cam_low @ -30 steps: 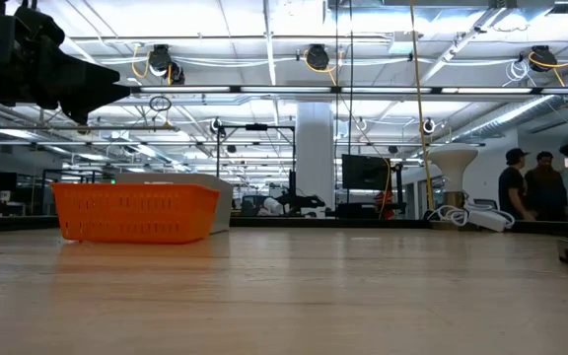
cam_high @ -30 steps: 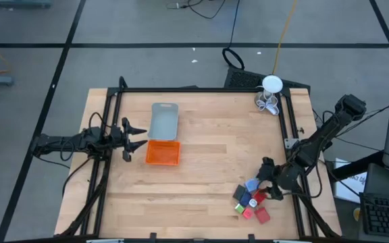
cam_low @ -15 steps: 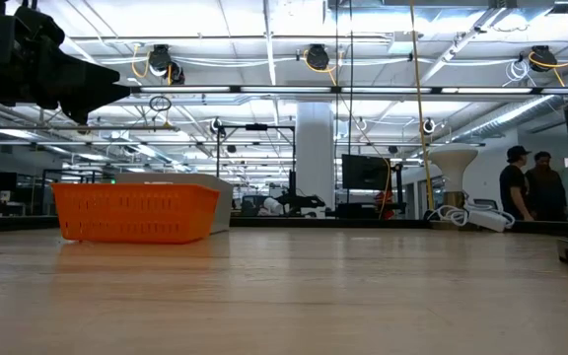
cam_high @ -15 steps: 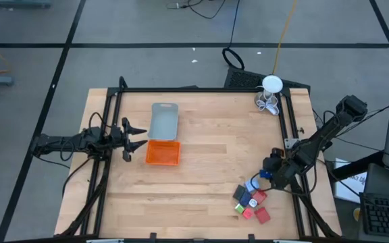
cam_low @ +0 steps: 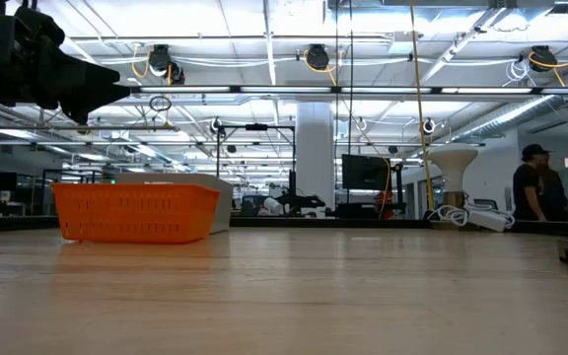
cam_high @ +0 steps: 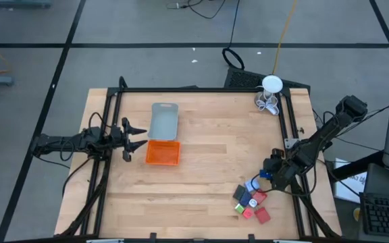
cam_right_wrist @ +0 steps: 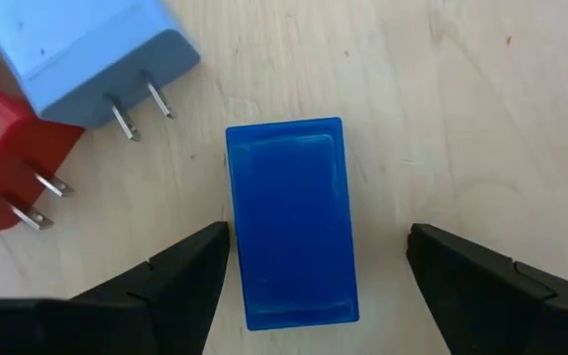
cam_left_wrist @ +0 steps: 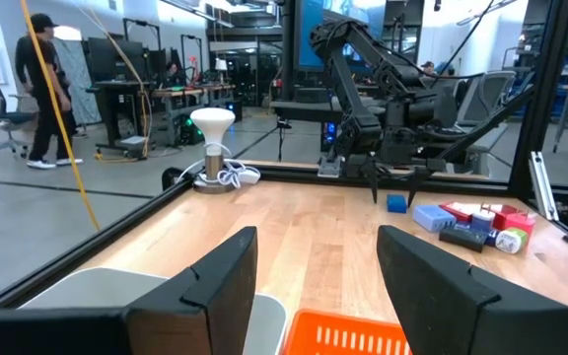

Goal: Pick & Place Office items
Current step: Put the blue digital timer into the orange bin

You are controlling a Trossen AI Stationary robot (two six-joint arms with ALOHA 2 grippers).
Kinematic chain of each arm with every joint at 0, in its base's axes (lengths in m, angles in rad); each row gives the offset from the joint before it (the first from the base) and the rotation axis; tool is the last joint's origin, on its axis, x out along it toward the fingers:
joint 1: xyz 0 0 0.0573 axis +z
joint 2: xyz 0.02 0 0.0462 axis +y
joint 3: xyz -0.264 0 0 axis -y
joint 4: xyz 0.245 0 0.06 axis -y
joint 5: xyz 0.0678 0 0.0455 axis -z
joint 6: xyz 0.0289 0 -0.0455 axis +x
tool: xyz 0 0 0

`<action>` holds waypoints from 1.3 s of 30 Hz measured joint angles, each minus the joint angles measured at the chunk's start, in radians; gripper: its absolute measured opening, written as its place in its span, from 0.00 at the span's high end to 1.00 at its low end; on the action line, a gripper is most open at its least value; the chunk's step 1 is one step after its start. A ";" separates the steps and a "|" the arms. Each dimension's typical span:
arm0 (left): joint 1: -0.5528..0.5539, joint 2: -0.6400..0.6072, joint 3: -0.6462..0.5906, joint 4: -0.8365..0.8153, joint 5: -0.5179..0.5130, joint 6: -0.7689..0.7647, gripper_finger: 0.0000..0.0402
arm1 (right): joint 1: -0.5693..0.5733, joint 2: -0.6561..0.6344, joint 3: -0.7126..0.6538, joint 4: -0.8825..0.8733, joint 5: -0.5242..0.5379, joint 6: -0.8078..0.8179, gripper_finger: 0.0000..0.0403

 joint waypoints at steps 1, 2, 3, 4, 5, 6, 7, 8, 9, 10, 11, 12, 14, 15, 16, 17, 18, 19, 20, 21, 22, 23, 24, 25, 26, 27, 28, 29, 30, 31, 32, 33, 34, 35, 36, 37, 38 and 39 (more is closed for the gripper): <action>0.000 0.000 0.000 0.000 0.000 0.000 0.47 | 0.000 0.000 -0.005 0.008 0.006 0.000 0.26; 0.000 0.000 0.000 0.000 0.000 0.000 0.47 | 0.000 0.001 -0.007 0.015 0.012 0.000 0.27; 0.000 0.000 0.000 0.000 0.000 0.000 0.47 | 0.000 0.000 -0.009 0.020 0.014 0.001 0.28; 0.000 0.000 0.000 0.000 0.000 0.000 0.47 | 0.000 0.000 -0.009 0.023 0.015 0.000 0.29; 0.000 0.000 0.000 0.000 0.000 0.000 0.47 | 0.000 0.001 -0.009 0.024 0.015 0.000 0.30; 0.000 0.000 0.000 0.001 0.000 0.000 0.47 | 0.000 0.001 -0.010 0.026 0.016 0.000 0.32; 0.000 0.000 0.000 0.000 0.000 0.000 0.47 | 0.000 0.001 -0.010 0.028 0.017 0.001 0.34; 0.000 0.000 0.000 0.000 0.000 0.000 0.47 | 0.000 0.001 -0.010 0.029 0.017 0.001 0.36; 0.000 0.000 0.000 0.000 0.000 0.000 0.47 | 0.000 0.001 -0.011 0.031 0.017 0.001 0.37; 0.000 0.000 0.000 0.000 0.000 0.000 0.47 | 0.000 0.001 -0.011 0.033 0.017 0.001 0.39; 0.000 0.000 0.000 0.000 0.000 0.000 0.47 | 0.000 0.001 -0.011 0.035 0.018 0.001 0.41; 0.000 0.000 0.000 0.000 0.000 0.000 0.47 | 0.000 0.001 -0.011 0.036 0.018 0.001 0.43; 0.000 0.000 0.000 0.000 0.000 0.000 0.47 | 0.000 0.001 -0.011 0.036 0.018 0.001 0.47; 0.000 0.000 0.000 0.000 0.000 0.000 0.47 | 0.000 0.001 -0.011 0.036 0.018 0.001 0.50; 0.000 0.000 0.000 0.000 0.000 0.000 0.47 | 0.000 0.001 -0.011 0.036 0.017 0.001 0.52; 0.000 0.000 0.000 0.000 0.000 0.000 0.47 | 0.000 0.001 -0.011 0.036 0.015 0.001 0.54; 0.000 0.000 0.000 0.000 0.000 0.000 0.47 | 0.000 0.001 -0.011 0.036 0.014 0.001 0.56; 0.000 0.000 0.000 0.000 0.000 0.000 0.47 | 0.000 0.001 -0.011 0.036 0.013 0.002 0.58; 0.000 0.000 0.000 0.000 0.000 0.000 0.47 | 0.000 0.001 -0.012 0.036 0.012 0.004 0.60; 0.000 0.000 0.000 0.000 0.000 0.000 0.47 | 0.000 0.000 -0.012 0.035 0.011 0.008 0.61; 0.000 0.000 0.000 0.000 0.000 0.000 0.47 | 0.000 -0.003 -0.012 0.035 0.010 0.013 0.62; 0.000 0.000 0.000 0.000 0.000 0.000 0.47 | 0.000 -0.006 -0.012 0.035 0.011 0.021 0.62; 0.000 0.000 0.000 0.000 0.000 0.000 0.47 | 0.000 -0.012 -0.012 0.035 0.010 0.026 0.62; 0.000 0.000 0.000 0.000 0.000 0.000 0.47 | 0.000 -0.018 -0.011 0.035 0.010 0.030 0.62; 0.000 0.000 0.000 0.000 0.000 0.000 0.47 | 0.000 -0.025 -0.009 0.034 0.011 0.036 0.62; 0.000 0.000 0.000 0.000 0.000 0.000 0.47 | 0.000 -0.032 -0.004 0.035 0.012 0.043 0.61; 0.000 0.000 0.000 0.000 0.000 0.000 0.47 | 0.000 -0.041 0.002 0.035 0.014 0.052 0.59; 0.000 0.000 0.000 0.000 0.000 0.000 0.47 | 0.000 -0.049 0.012 0.035 0.015 0.055 0.58; 0.000 0.000 0.000 0.000 0.000 0.000 0.47 | 0.000 -0.057 0.021 0.033 0.015 0.054 0.57; 0.000 0.000 0.000 0.000 0.000 0.000 0.47 | 0.000 -0.064 0.028 0.028 0.014 0.052 0.56; 0.000 0.000 0.000 0.000 0.000 0.000 0.47 | -0.001 -0.072 0.036 0.024 0.011 0.049 0.56; 0.000 0.000 0.000 0.000 0.000 0.000 0.47 | -0.001 -0.078 0.046 0.018 0.009 0.043 0.57; 0.000 0.000 0.000 0.000 0.000 0.000 0.47 | -0.001 -0.087 0.055 0.016 0.009 0.035 0.58; 0.000 0.000 0.000 0.000 0.000 0.000 0.47 | -0.001 -0.095 0.068 0.019 0.010 0.027 0.59; 0.000 0.000 0.000 0.000 0.000 0.000 0.47 | -0.001 -0.102 0.079 0.027 0.013 0.022 0.61; 0.000 0.000 0.000 0.000 0.000 0.000 0.47 | -0.001 -0.108 0.085 0.029 0.026 0.019 0.62; 0.000 0.000 0.000 0.000 0.000 0.000 0.47 | -0.001 -0.115 0.090 0.034 0.038 0.018 0.62; 0.000 0.000 0.000 0.000 0.000 0.000 0.47 | -0.002 -0.122 0.094 0.048 0.055 0.014 0.62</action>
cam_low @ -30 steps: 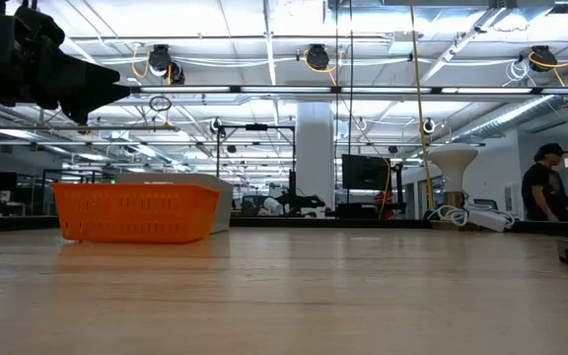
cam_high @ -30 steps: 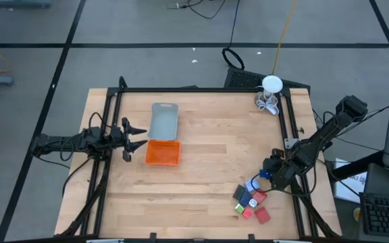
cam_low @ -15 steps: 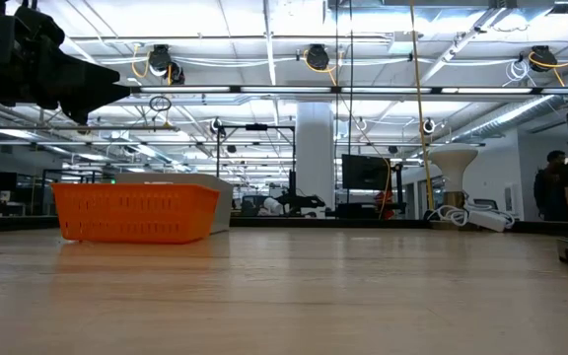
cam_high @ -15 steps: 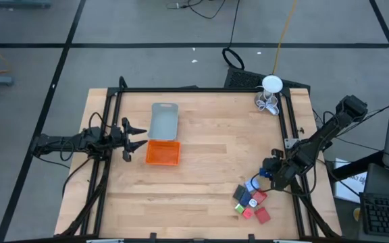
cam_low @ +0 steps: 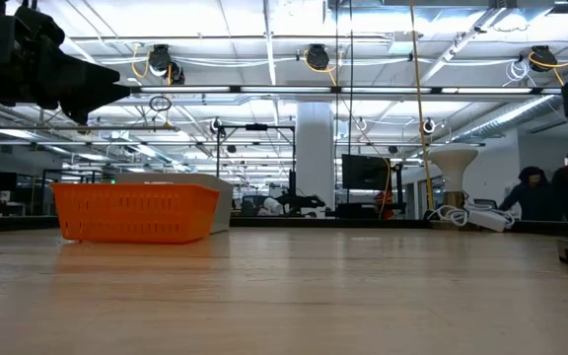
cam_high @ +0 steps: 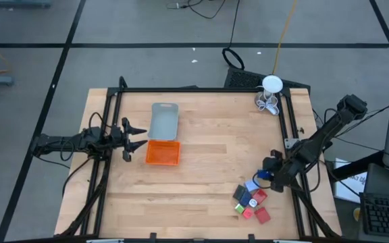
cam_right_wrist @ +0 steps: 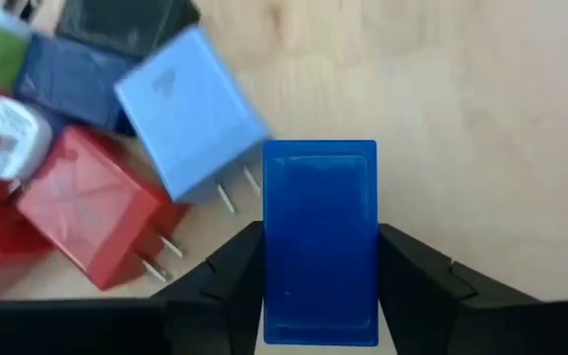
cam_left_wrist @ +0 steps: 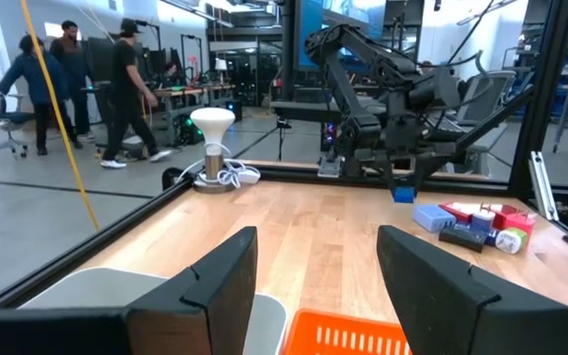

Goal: Pick & Place Office items
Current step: Put the blue digital timer into the orange bin

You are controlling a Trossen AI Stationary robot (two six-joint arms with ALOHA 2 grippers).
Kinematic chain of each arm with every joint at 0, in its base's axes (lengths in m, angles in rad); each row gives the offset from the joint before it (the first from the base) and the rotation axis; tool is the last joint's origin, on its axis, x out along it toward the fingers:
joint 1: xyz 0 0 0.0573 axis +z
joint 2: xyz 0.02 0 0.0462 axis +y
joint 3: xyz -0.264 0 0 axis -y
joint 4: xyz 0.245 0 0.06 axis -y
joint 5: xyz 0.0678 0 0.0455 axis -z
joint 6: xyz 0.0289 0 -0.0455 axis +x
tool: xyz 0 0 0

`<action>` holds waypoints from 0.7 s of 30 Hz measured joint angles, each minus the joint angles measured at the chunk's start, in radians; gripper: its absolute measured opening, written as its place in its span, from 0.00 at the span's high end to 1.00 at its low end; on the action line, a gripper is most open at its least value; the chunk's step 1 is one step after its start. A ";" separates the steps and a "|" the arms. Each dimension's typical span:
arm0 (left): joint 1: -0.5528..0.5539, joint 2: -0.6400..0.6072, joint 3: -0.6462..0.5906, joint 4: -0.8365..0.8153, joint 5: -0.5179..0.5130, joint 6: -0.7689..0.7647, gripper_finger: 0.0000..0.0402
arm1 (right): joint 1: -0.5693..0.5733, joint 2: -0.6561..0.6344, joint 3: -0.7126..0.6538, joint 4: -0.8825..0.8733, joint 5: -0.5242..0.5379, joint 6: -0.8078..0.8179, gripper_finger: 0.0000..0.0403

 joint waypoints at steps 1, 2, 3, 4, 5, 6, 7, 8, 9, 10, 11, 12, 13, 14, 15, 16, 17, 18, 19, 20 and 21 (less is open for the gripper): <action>0.000 0.000 0.000 0.000 0.000 0.000 0.47 | -0.001 -0.007 0.000 0.013 0.017 -0.013 0.62; 0.000 0.000 0.000 0.001 0.000 0.000 0.47 | -0.003 -0.012 0.000 0.043 0.038 -0.030 0.62; 0.000 0.000 0.000 0.000 0.000 0.000 0.47 | -0.005 -0.016 0.000 0.079 0.058 -0.049 0.62; 0.000 0.000 0.000 0.000 0.000 0.000 0.47 | -0.008 -0.021 0.001 0.114 0.081 -0.070 0.61; 0.000 0.000 0.000 0.000 0.000 0.000 0.47 | -0.011 -0.024 0.001 0.146 0.107 -0.095 0.59; 0.000 0.000 0.000 0.000 0.000 0.000 0.47 | -0.015 -0.025 0.001 0.188 0.138 -0.127 0.58; 0.000 0.000 0.000 0.000 0.000 0.000 0.47 | -0.020 -0.024 0.001 0.233 0.169 -0.163 0.57; 0.000 0.000 0.000 0.000 0.000 0.000 0.47 | -0.026 -0.024 0.001 0.279 0.198 -0.202 0.56; 0.000 0.000 0.000 0.000 0.000 0.000 0.47 | -0.032 -0.024 0.001 0.329 0.227 -0.249 0.56; 0.000 0.000 0.000 0.000 0.000 0.000 0.47 | -0.040 -0.024 0.001 0.378 0.251 -0.299 0.56; 0.000 0.000 0.000 0.000 0.000 0.000 0.47 | -0.049 -0.024 0.002 0.429 0.270 -0.351 0.57; 0.000 0.000 0.000 0.000 0.000 0.000 0.47 | -0.060 -0.024 0.002 0.480 0.278 -0.408 0.58; 0.000 0.000 0.000 0.000 0.000 0.000 0.47 | -0.072 -0.024 0.002 0.532 0.283 -0.463 0.60; 0.000 0.000 0.000 0.000 0.000 0.000 0.47 | -0.084 -0.024 0.003 0.583 0.285 -0.519 0.62; 0.000 0.000 0.000 0.000 0.000 0.000 0.47 | -0.097 -0.024 0.003 0.631 0.285 -0.568 0.64; 0.000 0.000 0.000 0.000 0.000 0.000 0.47 | -0.110 -0.024 0.003 0.678 0.281 -0.616 0.66; 0.000 0.000 0.000 0.000 0.000 0.000 0.47 | -0.125 -0.024 0.003 0.723 0.267 -0.662 0.68; 0.000 0.000 0.000 0.000 0.000 0.000 0.47 | -0.138 -0.024 0.003 0.761 0.260 -0.702 0.70; 0.000 0.000 0.000 0.000 0.000 0.000 0.47 | -0.152 -0.024 0.003 0.794 0.240 -0.739 0.72; 0.000 0.000 0.000 0.000 0.000 0.000 0.47 | -0.164 -0.024 0.003 0.819 0.225 -0.766 0.74; 0.000 0.000 0.000 0.001 0.000 0.000 0.47 | -0.175 -0.024 0.003 0.838 0.210 -0.784 0.76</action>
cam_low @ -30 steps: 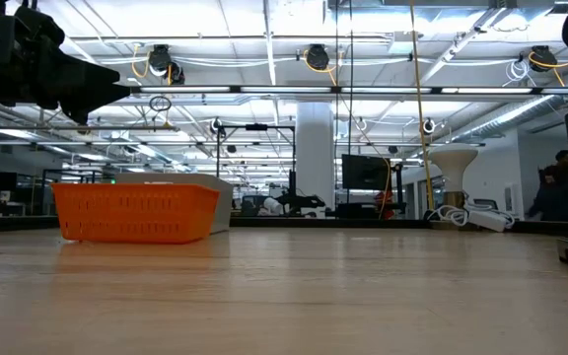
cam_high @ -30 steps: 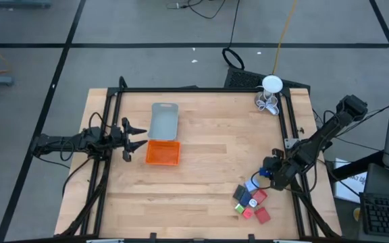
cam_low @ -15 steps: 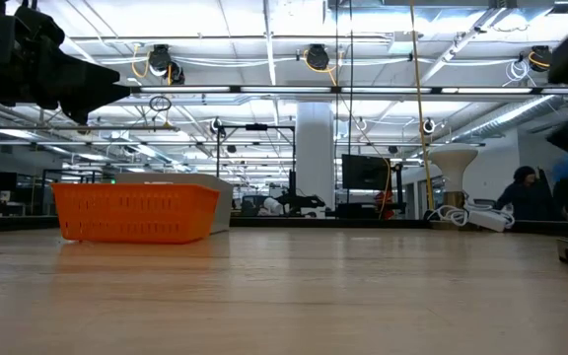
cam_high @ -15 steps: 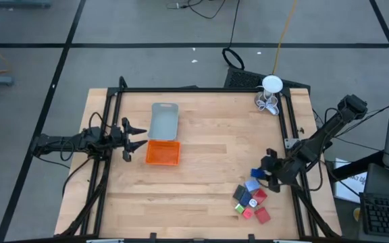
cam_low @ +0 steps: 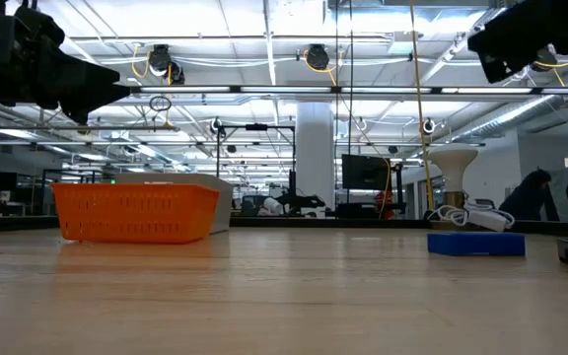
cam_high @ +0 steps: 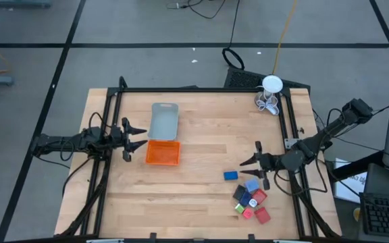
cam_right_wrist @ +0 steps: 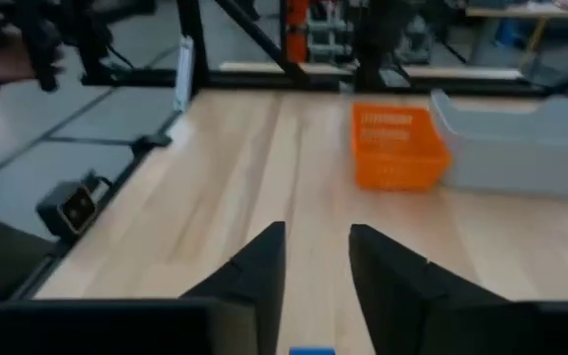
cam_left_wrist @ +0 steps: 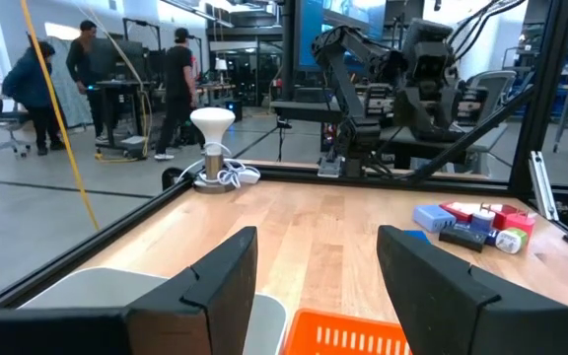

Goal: Pick & Place Office items
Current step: Put the blue digital timer into the orange bin

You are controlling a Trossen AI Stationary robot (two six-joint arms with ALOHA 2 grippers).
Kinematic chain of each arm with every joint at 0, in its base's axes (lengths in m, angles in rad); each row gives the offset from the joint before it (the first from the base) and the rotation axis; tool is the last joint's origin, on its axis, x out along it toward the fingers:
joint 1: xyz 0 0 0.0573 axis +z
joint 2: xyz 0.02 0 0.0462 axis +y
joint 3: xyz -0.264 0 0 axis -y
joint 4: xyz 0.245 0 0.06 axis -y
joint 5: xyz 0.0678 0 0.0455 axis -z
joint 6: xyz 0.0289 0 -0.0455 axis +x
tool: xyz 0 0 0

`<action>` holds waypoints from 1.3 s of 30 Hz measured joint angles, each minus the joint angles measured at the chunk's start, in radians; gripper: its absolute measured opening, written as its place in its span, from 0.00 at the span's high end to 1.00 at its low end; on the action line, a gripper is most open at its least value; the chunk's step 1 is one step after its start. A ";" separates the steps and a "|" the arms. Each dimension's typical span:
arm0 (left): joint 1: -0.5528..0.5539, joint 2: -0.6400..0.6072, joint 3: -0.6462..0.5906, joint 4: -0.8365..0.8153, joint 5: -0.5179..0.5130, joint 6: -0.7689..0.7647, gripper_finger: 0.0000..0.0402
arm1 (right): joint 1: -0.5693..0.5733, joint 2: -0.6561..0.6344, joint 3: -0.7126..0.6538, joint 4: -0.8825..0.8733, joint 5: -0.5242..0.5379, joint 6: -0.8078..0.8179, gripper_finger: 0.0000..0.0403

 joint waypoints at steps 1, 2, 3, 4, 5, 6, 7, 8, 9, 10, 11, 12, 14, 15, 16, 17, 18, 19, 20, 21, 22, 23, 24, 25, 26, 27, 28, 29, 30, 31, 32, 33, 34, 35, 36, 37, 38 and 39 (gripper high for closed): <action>0.000 0.000 0.000 0.002 0.000 0.000 0.47 | -0.008 0.000 0.000 0.012 -0.011 -0.012 0.78; 0.000 0.000 0.000 0.007 0.000 0.000 0.47 | -0.016 0.000 0.000 0.015 -0.023 -0.018 0.80; 0.000 0.000 0.000 0.016 0.000 0.000 0.47 | -0.022 0.002 0.000 0.014 -0.022 -0.019 0.81; 0.000 0.000 0.000 0.028 0.000 0.000 0.47 | -0.029 0.010 0.000 0.013 -0.020 -0.020 0.82; 0.000 0.000 0.000 0.040 0.000 0.000 0.47 | -0.037 0.019 -0.002 0.014 -0.022 -0.023 0.84; 0.000 0.000 0.000 0.055 0.000 -0.002 0.47 | -0.044 0.029 -0.006 0.014 -0.022 -0.033 0.84; 0.000 0.000 0.000 0.071 0.001 -0.010 0.47 | -0.051 0.045 -0.009 0.012 -0.022 -0.047 0.85; 0.000 0.000 0.000 0.085 0.001 -0.027 0.47 | -0.061 0.065 -0.010 0.011 -0.022 -0.059 0.85; 0.000 0.000 0.000 0.099 0.000 -0.039 0.47 | -0.074 0.089 -0.010 0.011 -0.024 -0.063 0.84; 0.000 0.000 0.000 0.116 0.000 -0.043 0.47 | -0.090 0.115 -0.010 0.011 -0.035 -0.064 0.83; 0.000 0.000 0.000 0.129 0.000 -0.042 0.47 | -0.106 0.142 -0.010 0.011 -0.058 -0.058 0.81; 0.000 0.000 0.000 0.137 0.000 -0.039 0.47 | -0.123 0.175 -0.010 0.011 -0.080 -0.042 0.77; 0.000 0.000 0.000 0.143 0.001 -0.024 0.47 | -0.151 0.242 -0.010 0.007 -0.116 -0.005 0.69; 0.000 0.000 0.000 0.146 0.001 -0.021 0.47 | -0.163 0.275 -0.010 0.004 -0.130 0.008 0.64; 0.000 0.000 0.000 0.148 0.001 -0.020 0.47 | -0.172 0.308 -0.010 0.004 -0.131 0.011 0.60; 0.000 0.000 0.000 0.148 0.001 -0.021 0.47 | -0.176 0.340 -0.010 0.005 -0.131 0.012 0.55; 0.000 0.000 0.000 0.147 0.001 -0.023 0.47 | -0.178 0.368 -0.010 0.007 -0.131 0.012 0.51; 0.000 0.000 0.000 0.145 0.001 -0.024 0.47 | -0.178 0.395 -0.010 0.012 -0.133 0.012 0.46; 0.000 0.000 0.000 0.144 0.001 -0.024 0.47 | -0.178 0.421 -0.010 0.022 -0.146 0.014 0.42; 0.000 0.000 0.000 0.143 0.001 -0.024 0.47 | -0.177 0.442 -0.010 0.025 -0.156 0.023 0.39; 0.000 0.000 0.000 0.142 0.001 -0.024 0.47 | -0.173 0.463 -0.010 0.030 -0.156 0.039 0.36; 0.000 0.000 0.000 0.142 0.001 -0.024 0.47 | -0.170 0.483 -0.010 0.041 -0.155 0.056 0.33; 0.000 0.000 0.000 0.142 0.001 -0.024 0.47 | -0.165 0.500 -0.010 0.046 -0.157 0.066 0.30; 0.000 0.000 0.000 0.142 0.001 -0.025 0.47 | -0.158 0.514 -0.010 0.045 -0.164 0.071 0.28; 0.000 0.000 0.000 0.142 0.001 -0.025 0.47 | -0.152 0.527 -0.010 0.046 -0.180 0.071 0.25; 0.000 0.000 0.000 0.142 0.001 -0.025 0.47 | -0.145 0.540 -0.010 0.048 -0.194 0.071 0.24; 0.000 0.000 0.000 0.144 0.001 -0.026 0.47 | -0.141 0.551 -0.010 0.050 -0.208 0.076 0.23; 0.000 0.000 0.000 0.152 0.001 -0.027 0.47 | -0.135 0.564 -0.010 0.056 -0.210 0.085 0.22; 0.000 0.000 0.000 0.163 0.001 -0.030 0.47 | -0.131 0.575 -0.010 0.063 -0.210 0.089 0.22; 0.000 0.000 0.000 0.180 0.001 -0.035 0.47 | -0.129 0.586 -0.010 0.068 -0.208 0.090 0.22; 0.000 0.000 0.000 0.201 0.001 -0.044 0.47 | -0.129 0.599 -0.010 0.073 -0.208 0.091 0.22; 0.000 0.000 0.000 0.221 0.002 -0.061 0.47 | -0.129 0.611 -0.010 0.079 -0.206 0.093 0.23; 0.000 0.000 0.000 0.240 0.001 -0.076 0.47 | -0.129 0.622 -0.010 0.080 -0.206 0.096 0.24; 0.000 0.000 0.000 0.259 0.002 -0.092 0.47 | -0.129 0.634 -0.010 0.084 -0.206 0.110 0.25; 0.000 0.000 0.000 0.278 0.001 -0.107 0.47 | -0.132 0.644 -0.009 0.086 -0.205 0.117 0.26; 0.000 0.000 0.000 0.298 0.001 -0.122 0.47 | -0.135 0.655 -0.009 0.089 -0.205 0.123 0.27; 0.000 0.000 0.000 0.316 0.002 -0.137 0.47 | -0.139 0.665 -0.009 0.089 -0.204 0.127 0.29; 0.000 0.000 0.000 0.331 0.001 -0.151 0.47 | -0.141 0.671 -0.008 0.090 -0.203 0.131 0.30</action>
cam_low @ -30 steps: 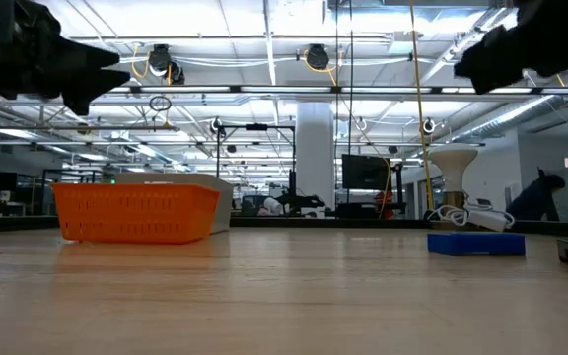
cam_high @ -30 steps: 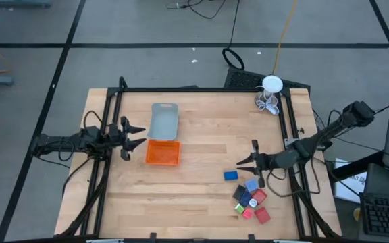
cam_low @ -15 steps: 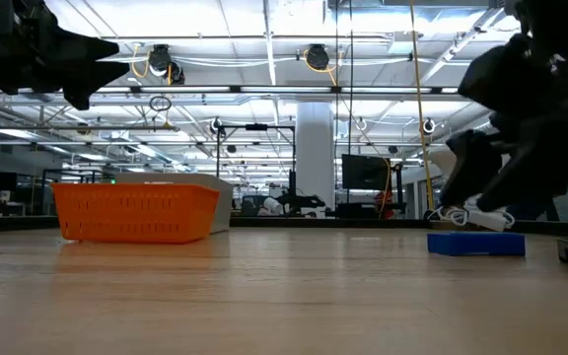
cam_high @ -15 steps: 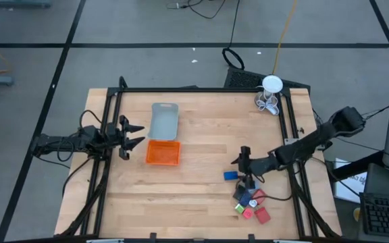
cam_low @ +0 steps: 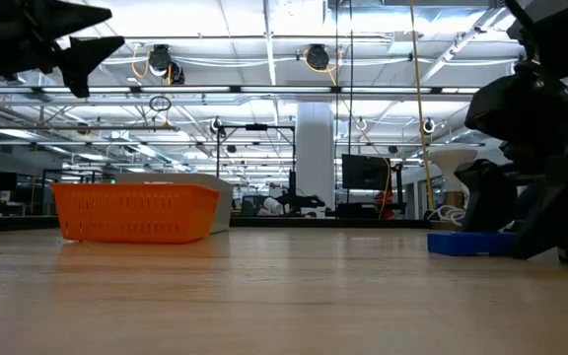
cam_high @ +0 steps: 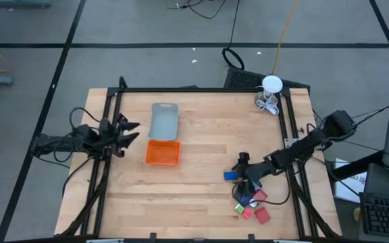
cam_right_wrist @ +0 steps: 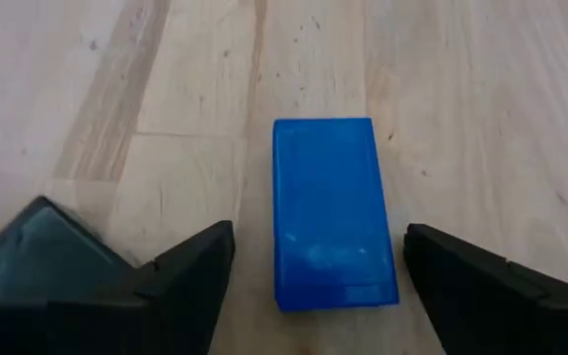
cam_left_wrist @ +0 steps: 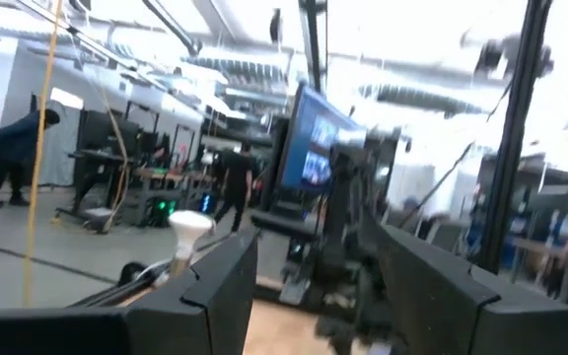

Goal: Pick & Place Office items
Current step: Put the blue digital timer into the orange bin

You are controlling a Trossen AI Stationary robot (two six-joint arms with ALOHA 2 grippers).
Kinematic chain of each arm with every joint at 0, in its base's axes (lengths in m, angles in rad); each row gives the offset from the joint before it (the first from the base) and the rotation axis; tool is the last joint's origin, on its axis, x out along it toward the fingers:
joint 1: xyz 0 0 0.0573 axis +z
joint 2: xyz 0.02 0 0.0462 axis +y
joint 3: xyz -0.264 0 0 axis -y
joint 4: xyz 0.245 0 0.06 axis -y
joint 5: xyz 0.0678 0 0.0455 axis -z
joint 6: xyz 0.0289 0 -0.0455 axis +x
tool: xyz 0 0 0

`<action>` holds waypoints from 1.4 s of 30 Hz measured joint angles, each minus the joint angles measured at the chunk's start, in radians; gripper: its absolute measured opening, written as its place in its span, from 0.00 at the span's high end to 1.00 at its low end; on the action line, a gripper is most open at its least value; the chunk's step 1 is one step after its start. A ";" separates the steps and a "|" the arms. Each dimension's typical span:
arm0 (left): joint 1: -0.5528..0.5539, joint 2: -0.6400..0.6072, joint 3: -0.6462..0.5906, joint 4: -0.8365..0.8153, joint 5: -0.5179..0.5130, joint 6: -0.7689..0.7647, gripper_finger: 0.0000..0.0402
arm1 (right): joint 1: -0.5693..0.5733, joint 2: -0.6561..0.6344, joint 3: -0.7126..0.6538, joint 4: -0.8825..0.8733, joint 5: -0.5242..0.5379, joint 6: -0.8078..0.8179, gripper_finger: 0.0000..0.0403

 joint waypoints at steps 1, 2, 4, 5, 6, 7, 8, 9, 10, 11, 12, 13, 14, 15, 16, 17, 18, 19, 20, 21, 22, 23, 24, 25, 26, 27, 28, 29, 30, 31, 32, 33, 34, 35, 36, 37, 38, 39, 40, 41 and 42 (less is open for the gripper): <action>0.000 0.000 0.000 0.013 0.000 -0.014 0.47 | -0.003 0.003 0.000 0.002 0.000 0.003 0.32; 0.000 0.000 0.000 0.028 -0.002 -0.026 0.47 | -0.005 0.004 0.000 0.002 0.001 0.007 0.33; 0.000 0.000 0.000 0.052 -0.008 -0.049 0.47 | -0.008 0.005 0.000 0.002 0.001 0.008 0.37; 0.000 0.000 0.000 0.054 -0.009 -0.062 0.47 | -0.008 0.002 0.000 0.002 0.002 0.009 0.39; 0.000 0.000 0.000 0.055 -0.009 -0.068 0.47 | -0.008 0.001 0.000 0.000 0.001 0.009 0.42; 0.000 0.000 0.000 0.058 -0.009 -0.076 0.47 | -0.008 0.000 0.000 0.002 0.001 0.009 0.44; 0.000 0.000 0.000 0.060 -0.009 -0.085 0.47 | -0.008 0.000 0.000 0.003 0.001 0.006 0.47; 0.000 0.000 0.000 0.061 -0.009 -0.092 0.47 | -0.008 0.001 0.000 0.003 0.001 0.000 0.50; 0.000 0.000 0.000 0.059 -0.009 -0.103 0.47 | -0.008 0.001 0.000 0.003 0.001 -0.011 0.53; 0.000 0.000 0.000 0.058 -0.009 -0.118 0.47 | -0.008 0.001 -0.001 0.003 0.001 -0.026 0.57; 0.000 0.000 0.000 0.057 -0.009 -0.134 0.47 | -0.010 0.001 -0.001 0.004 0.005 -0.044 0.60; 0.000 0.000 0.000 0.054 -0.009 -0.150 0.47 | -0.011 0.001 -0.001 0.004 0.016 -0.059 0.62; 0.000 0.001 0.000 0.046 -0.009 -0.170 0.47 | -0.011 -0.003 -0.001 0.005 0.032 -0.080 0.63; 0.000 0.008 0.000 0.036 -0.009 -0.195 0.47 | -0.011 -0.009 -0.002 0.007 0.049 -0.107 0.63; 0.000 0.020 0.000 0.028 -0.009 -0.220 0.47 | -0.011 -0.015 -0.002 0.013 0.069 -0.139 0.63; 0.000 0.034 0.000 0.025 -0.009 -0.246 0.47 | -0.012 -0.023 -0.004 0.024 0.088 -0.174 0.63; 0.000 0.051 0.000 0.026 -0.009 -0.272 0.47 | -0.012 -0.033 -0.004 0.032 0.117 -0.207 0.63; 0.000 0.073 0.000 0.028 -0.009 -0.299 0.47 | -0.013 -0.045 -0.005 0.044 0.146 -0.248 0.63; 0.000 0.098 0.000 0.031 -0.009 -0.326 0.47 | -0.015 -0.058 -0.005 0.059 0.178 -0.286 0.63; 0.000 0.125 0.000 0.032 -0.011 -0.355 0.47 | -0.014 -0.074 -0.005 0.070 0.215 -0.325 0.63; -0.001 0.155 0.000 0.034 -0.017 -0.386 0.47 | -0.017 -0.089 -0.005 0.076 0.252 -0.366 0.61; -0.003 0.187 0.000 0.041 -0.028 -0.418 0.47 | -0.020 -0.104 -0.005 0.084 0.291 -0.407 0.60; -0.008 0.223 0.000 0.047 -0.047 -0.449 0.47 | -0.025 -0.120 -0.005 0.086 0.331 -0.443 0.58; -0.014 0.259 0.000 0.054 -0.068 -0.472 0.47 | -0.032 -0.138 -0.005 0.091 0.369 -0.476 0.57; -0.023 0.301 -0.001 0.075 -0.086 -0.489 0.47 | -0.039 -0.155 -0.005 0.102 0.399 -0.506 0.56; -0.030 0.342 -0.001 0.106 -0.099 -0.500 0.47 | -0.046 -0.170 -0.004 0.117 0.421 -0.531 0.56; -0.039 0.385 -0.001 0.142 -0.111 -0.505 0.47 | -0.052 -0.185 -0.004 0.127 0.432 -0.551 0.57; -0.047 0.433 -0.001 0.187 -0.116 -0.506 0.47 | -0.057 -0.198 -0.004 0.137 0.441 -0.570 0.58; -0.055 0.477 -0.001 0.236 -0.119 -0.505 0.47 | -0.063 -0.211 -0.004 0.150 0.445 -0.589 0.60; -0.065 0.523 0.000 0.286 -0.119 -0.503 0.47 | -0.070 -0.221 -0.004 0.165 0.447 -0.611 0.61; -0.072 0.571 0.004 0.329 -0.120 -0.499 0.47 | -0.075 -0.228 -0.003 0.173 0.447 -0.634 0.62; -0.079 0.617 0.012 0.362 -0.125 -0.494 0.47 | -0.080 -0.233 -0.003 0.181 0.448 -0.654 0.62; -0.087 0.664 0.024 0.385 -0.136 -0.494 0.47 | -0.087 -0.236 -0.003 0.193 0.447 -0.673 0.62; -0.093 0.712 0.039 0.398 -0.151 -0.494 0.47 | -0.093 -0.237 -0.003 0.211 0.447 -0.687 0.62; -0.098 0.757 0.060 0.396 -0.167 -0.494 0.47 | -0.101 -0.237 -0.003 0.228 0.447 -0.700 0.62; -0.103 0.805 0.083 0.394 -0.178 -0.494 0.47 | -0.109 -0.237 -0.003 0.241 0.447 -0.708 0.61; -0.108 0.853 0.110 0.393 -0.190 -0.494 0.47 | -0.117 -0.237 -0.003 0.248 0.447 -0.714 0.60; -0.111 0.906 0.142 0.394 -0.194 -0.490 0.47 | -0.124 -0.236 -0.003 0.254 0.447 -0.720 0.58; -0.112 0.959 0.176 0.395 -0.196 -0.476 0.47 | -0.131 -0.236 -0.003 0.260 0.447 -0.723 0.57; -0.113 1.013 0.213 0.396 -0.196 -0.460 0.47 | -0.137 -0.236 -0.003 0.263 0.447 -0.723 0.56; -0.113 1.064 0.250 0.394 -0.196 -0.445 0.47 | -0.141 -0.236 -0.003 0.264 0.447 -0.724 0.56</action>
